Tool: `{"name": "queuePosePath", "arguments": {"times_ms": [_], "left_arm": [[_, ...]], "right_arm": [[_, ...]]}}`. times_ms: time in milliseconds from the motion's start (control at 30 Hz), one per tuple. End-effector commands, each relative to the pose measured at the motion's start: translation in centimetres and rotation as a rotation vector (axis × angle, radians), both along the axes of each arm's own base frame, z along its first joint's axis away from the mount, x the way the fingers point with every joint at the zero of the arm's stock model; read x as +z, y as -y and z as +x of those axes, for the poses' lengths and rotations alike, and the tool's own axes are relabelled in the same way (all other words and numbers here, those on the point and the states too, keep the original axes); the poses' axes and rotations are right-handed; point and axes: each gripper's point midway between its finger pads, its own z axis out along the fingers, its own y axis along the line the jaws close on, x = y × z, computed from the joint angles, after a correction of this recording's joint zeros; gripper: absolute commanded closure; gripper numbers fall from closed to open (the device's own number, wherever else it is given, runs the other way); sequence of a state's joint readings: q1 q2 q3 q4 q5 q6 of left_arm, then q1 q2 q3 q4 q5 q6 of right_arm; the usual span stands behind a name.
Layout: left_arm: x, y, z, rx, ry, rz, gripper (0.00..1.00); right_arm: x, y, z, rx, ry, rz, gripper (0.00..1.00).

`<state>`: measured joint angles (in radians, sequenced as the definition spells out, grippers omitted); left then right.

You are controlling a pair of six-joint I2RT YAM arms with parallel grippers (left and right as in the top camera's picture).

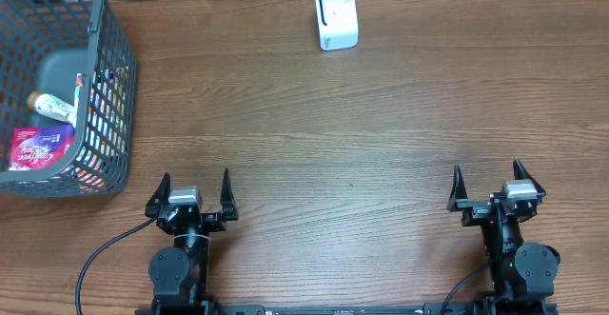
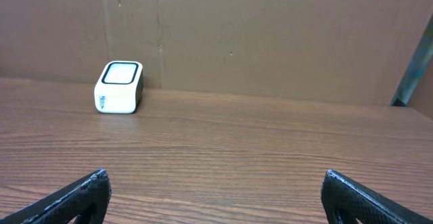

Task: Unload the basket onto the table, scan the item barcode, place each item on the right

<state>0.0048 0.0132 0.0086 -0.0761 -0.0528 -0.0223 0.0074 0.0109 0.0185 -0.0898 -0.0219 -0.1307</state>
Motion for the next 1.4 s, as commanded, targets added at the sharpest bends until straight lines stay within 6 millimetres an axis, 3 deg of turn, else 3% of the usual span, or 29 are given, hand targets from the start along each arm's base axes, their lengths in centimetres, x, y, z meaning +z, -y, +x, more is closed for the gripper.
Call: {"name": "queuePosePath", "arguments": {"times_ms": [0,1100,1200,1300,1367], "left_arm": [[0.1,0.0,0.0,-0.002,0.006,0.015,0.0],[0.5,0.2,0.0,-0.013,0.024,-0.002,0.0],[2.3,4.1,-0.2,-0.236,0.082,-0.244,0.0],[2.5,10.2,-2.6,-0.589,-0.052,-0.61,0.0],[3.0,11.2,-3.4,-0.651,-0.11,-0.775,0.0]], "right_arm": [[-0.2,-0.1,0.0,0.002,0.003,0.003,0.0],[-0.2,-0.1,0.0,0.002,0.003,0.003,0.0],[-0.2,-0.1,0.0,0.003,0.003,0.003,0.0],[-0.2,-0.1,0.0,0.002,0.003,0.003,0.0],[-0.2,-0.1,0.0,0.002,0.003,0.003,0.0]]}}
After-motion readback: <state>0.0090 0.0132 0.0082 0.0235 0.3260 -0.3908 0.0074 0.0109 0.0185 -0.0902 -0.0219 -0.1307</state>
